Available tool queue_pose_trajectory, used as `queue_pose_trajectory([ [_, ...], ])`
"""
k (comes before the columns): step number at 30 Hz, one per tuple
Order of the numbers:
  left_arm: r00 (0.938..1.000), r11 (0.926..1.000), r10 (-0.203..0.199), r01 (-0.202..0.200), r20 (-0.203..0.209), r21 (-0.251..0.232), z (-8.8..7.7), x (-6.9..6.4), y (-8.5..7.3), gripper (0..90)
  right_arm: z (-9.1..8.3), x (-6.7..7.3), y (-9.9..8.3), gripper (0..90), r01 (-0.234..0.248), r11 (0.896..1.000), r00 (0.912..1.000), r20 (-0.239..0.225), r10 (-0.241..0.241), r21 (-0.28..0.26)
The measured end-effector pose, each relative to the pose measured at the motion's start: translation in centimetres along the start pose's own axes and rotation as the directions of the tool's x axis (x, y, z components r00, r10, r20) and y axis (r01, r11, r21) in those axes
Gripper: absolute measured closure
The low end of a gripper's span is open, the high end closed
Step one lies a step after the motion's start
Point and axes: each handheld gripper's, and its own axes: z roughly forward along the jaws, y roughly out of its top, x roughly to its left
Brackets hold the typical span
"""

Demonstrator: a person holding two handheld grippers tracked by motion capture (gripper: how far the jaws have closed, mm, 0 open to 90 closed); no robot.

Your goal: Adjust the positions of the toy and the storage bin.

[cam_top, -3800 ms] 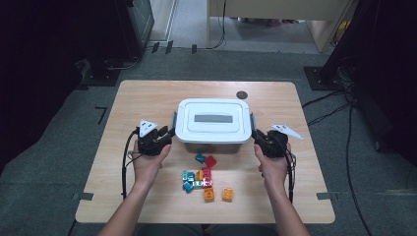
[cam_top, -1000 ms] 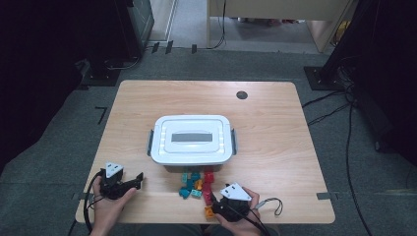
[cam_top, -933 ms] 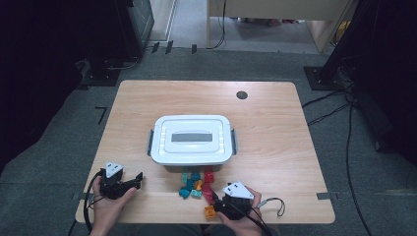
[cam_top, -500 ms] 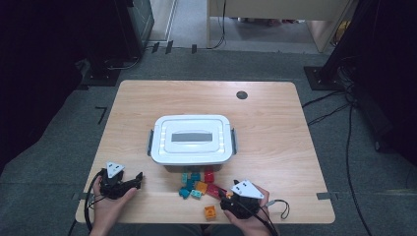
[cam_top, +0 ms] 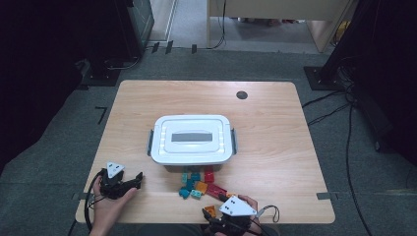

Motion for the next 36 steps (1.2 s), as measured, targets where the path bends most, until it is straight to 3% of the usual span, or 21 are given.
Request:
queue_pose_trajectory([
  [3, 1.0000, 1.0000, 0.002, -0.002, -0.003, 0.001, 0.0, 0.0, 0.0, 21.2, 0.2, 0.8, -0.3, 28.4, 0.051, 0.998, 0.9985, -0.020, -0.051, 0.019],
  [7, 1.0000, 1.0000, 0.003, -0.003, -0.004, 0.000, 0.0, -0.1, 0.0, 21.2, 0.6, 1.4, -0.7, 29.1, 0.122, 0.992, 0.9921, 0.027, -0.123, 0.043],
  [15, 1.0000, 1.0000, 0.006, -0.006, -0.003, -0.001, 0.0, -0.1, 0.0, 21.2, 0.8, -0.2, -0.7, 33.0, 0.112, 0.991, 0.9851, 0.123, -0.121, 0.074],
  [19, 1.0000, 1.0000, 0.006, -0.006, -0.004, -0.002, 0.1, -0.1, 0.0, 21.2, 0.9, -1.2, -0.6, 33.6, 0.081, 0.992, 0.9806, 0.171, -0.096, 0.092],
  [22, 1.0000, 1.0000, 0.006, -0.006, -0.003, -0.002, 0.1, -0.1, 0.0, 21.2, 0.6, -1.9, -0.5, 37.1, 0.052, 0.995, 0.9852, 0.158, -0.065, 0.084],
  [29, 1.0000, 1.0000, 0.004, -0.004, -0.006, -0.005, 0.1, -0.1, 0.0, 21.7, -0.4, -3.2, 0.6, 38.6, -0.005, 1.000, 0.9919, 0.127, 0.003, 0.018],
  [36, 1.0000, 1.0000, 0.005, -0.005, -0.006, -0.007, 0.3, 0.0, 0.2, 21.8, -1.9, -5.2, 2.8, 41.8, -0.037, 0.997, 0.9887, 0.143, 0.045, -0.062],
])
